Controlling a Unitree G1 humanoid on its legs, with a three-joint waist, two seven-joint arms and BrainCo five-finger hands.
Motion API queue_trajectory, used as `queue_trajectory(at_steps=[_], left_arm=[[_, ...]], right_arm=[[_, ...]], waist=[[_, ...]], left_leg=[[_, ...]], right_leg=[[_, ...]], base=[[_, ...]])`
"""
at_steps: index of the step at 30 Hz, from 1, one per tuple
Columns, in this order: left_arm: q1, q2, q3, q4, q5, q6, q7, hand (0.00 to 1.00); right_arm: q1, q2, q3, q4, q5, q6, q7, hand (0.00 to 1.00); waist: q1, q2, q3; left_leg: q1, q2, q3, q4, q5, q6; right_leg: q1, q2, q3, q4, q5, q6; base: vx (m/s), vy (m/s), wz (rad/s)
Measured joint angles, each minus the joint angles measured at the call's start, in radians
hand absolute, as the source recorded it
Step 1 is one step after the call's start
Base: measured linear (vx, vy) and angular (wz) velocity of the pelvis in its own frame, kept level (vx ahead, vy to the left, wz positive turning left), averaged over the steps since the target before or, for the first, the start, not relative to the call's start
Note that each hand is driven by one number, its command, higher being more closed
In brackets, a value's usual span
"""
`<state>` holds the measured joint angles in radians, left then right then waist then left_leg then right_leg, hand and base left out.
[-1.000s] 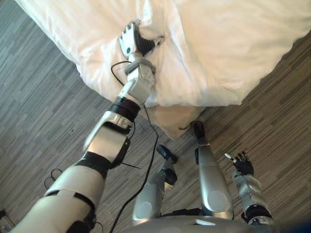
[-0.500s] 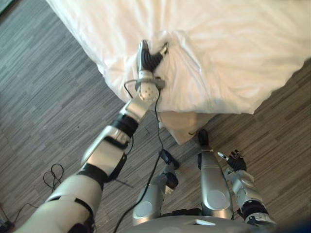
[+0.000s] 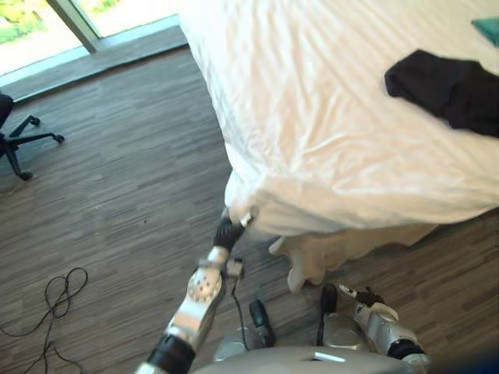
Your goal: Tidy the bed and pick cloth on bed and put in laundry
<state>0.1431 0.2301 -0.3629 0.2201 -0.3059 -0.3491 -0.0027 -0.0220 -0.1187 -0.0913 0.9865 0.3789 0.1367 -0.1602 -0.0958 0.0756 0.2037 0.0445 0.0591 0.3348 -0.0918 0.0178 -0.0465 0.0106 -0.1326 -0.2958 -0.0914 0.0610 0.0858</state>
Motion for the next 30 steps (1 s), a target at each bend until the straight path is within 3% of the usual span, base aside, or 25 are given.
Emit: queue_trajectory(at_steps=[7, 12, 13, 16, 17, 22, 24, 25, 28, 29, 30], left_arm=[[0.085, -0.010, 0.001, 0.328, -0.074, 0.104, -0.064, 0.00], [0.105, -0.033, 0.060, 0.574, -0.011, 0.069, -0.043, 0.00], [0.102, -0.039, 0.102, 0.608, -0.011, 0.052, -0.032, 0.00], [0.096, -0.061, 0.214, 0.701, -0.039, 0.059, -0.020, 0.00], [0.095, -0.067, 0.253, 0.729, -0.038, 0.064, -0.016, 0.00], [0.119, -0.103, 0.464, 0.796, -0.021, 0.161, 0.010, 0.00], [0.127, -0.104, 0.540, 0.795, 0.026, 0.191, 0.014, 0.00], [0.127, -0.104, 0.545, 0.794, 0.027, 0.191, 0.014, 0.00], [0.120, -0.101, 0.563, 0.792, 0.063, 0.210, 0.014, 0.00], [0.119, -0.101, 0.561, 0.792, 0.063, 0.214, 0.012, 0.00], [0.119, -0.101, 0.558, 0.792, 0.063, 0.216, 0.011, 0.00]], right_arm=[[0.056, -0.001, -0.036, 0.049, 0.034, 0.011, 0.031, 0.00], [0.070, 0.015, -0.103, 0.102, 0.071, 0.007, 0.028, 0.00], [0.072, 0.024, -0.134, 0.112, 0.084, 0.000, 0.017, 0.00], [0.087, 0.040, -0.191, 0.119, 0.130, -0.019, -0.026, 0.00], [0.099, 0.042, -0.209, 0.119, 0.128, -0.029, -0.041, 1.00], [0.142, 0.038, -0.319, 0.077, 0.056, -0.143, -0.160, 1.00], [0.125, 0.017, -0.413, -0.028, -0.014, -0.233, -0.197, 1.00], [0.120, 0.010, -0.421, -0.039, -0.019, -0.245, -0.197, 1.00], [0.033, -0.112, -0.478, -0.112, -0.089, -0.347, -0.179, 1.00], [-0.014, -0.167, -0.473, -0.137, -0.095, -0.392, -0.140, 1.00], [-0.037, -0.192, -0.459, -0.160, -0.095, -0.409, -0.122, 1.00]], waist=[[0.018, -0.024, -0.058], [0.035, -0.052, -0.075], [0.038, -0.055, -0.077], [0.039, -0.054, -0.077], [0.040, -0.054, -0.077], [0.060, -0.066, -0.085], [0.063, -0.078, -0.093], [0.064, -0.080, -0.093], [0.085, -0.084, -0.097], [0.089, -0.084, -0.098], [0.089, -0.084, -0.099]], left_leg=[[0.035, -0.009, -0.024, -0.006, -0.006, 0.004], [0.062, -0.010, -0.027, -0.005, -0.012, 0.004], [0.067, -0.009, -0.025, -0.005, -0.013, 0.003], [0.093, -0.009, -0.015, -0.006, -0.022, 0.002], [0.103, -0.009, -0.011, -0.006, -0.025, 0.002], [0.115, -0.008, 0.001, -0.010, -0.030, 0.001], [0.116, -0.009, 0.002, -0.011, -0.034, -0.001], [0.116, -0.009, 0.002, -0.011, -0.036, -0.002], [0.113, -0.014, 0.000, -0.011, -0.038, -0.001], [0.110, -0.015, -0.005, -0.011, -0.038, -0.001], [0.108, -0.016, -0.009, -0.011, -0.038, -0.001]], right_leg=[[0.039, -0.007, -0.026, -0.010, -0.007, 0.006], [0.068, -0.007, -0.025, -0.010, -0.011, 0.005], [0.072, -0.006, -0.025, -0.010, -0.011, 0.005], [0.092, -0.007, -0.021, -0.010, -0.011, 0.006], [0.100, -0.007, -0.020, -0.010, -0.013, 0.007], [0.109, -0.008, -0.017, -0.010, -0.015, 0.009], [0.110, -0.010, -0.018, -0.010, -0.017, 0.009], [0.111, -0.010, -0.018, -0.010, -0.017, 0.009], [0.108, -0.014, -0.018, -0.010, -0.022, 0.015], [0.107, -0.015, -0.020, -0.010, -0.027, 0.009], [0.106, -0.016, -0.022, -0.010, -0.027, 0.008]], base=[[0.00, 0.009, 0.08], [0.01, -0.001, 0.02], [0.01, -0.005, -0.03], [0.01, 0.000, -0.11], [0.00, 0.001, -0.14], [-0.01, -0.002, -0.04], [-0.04, -0.011, 0.00], [-0.03, -0.004, 0.00], [-0.04, 0.002, 0.02], [-0.02, 0.002, 0.07], [-0.01, -0.001, 0.10]])
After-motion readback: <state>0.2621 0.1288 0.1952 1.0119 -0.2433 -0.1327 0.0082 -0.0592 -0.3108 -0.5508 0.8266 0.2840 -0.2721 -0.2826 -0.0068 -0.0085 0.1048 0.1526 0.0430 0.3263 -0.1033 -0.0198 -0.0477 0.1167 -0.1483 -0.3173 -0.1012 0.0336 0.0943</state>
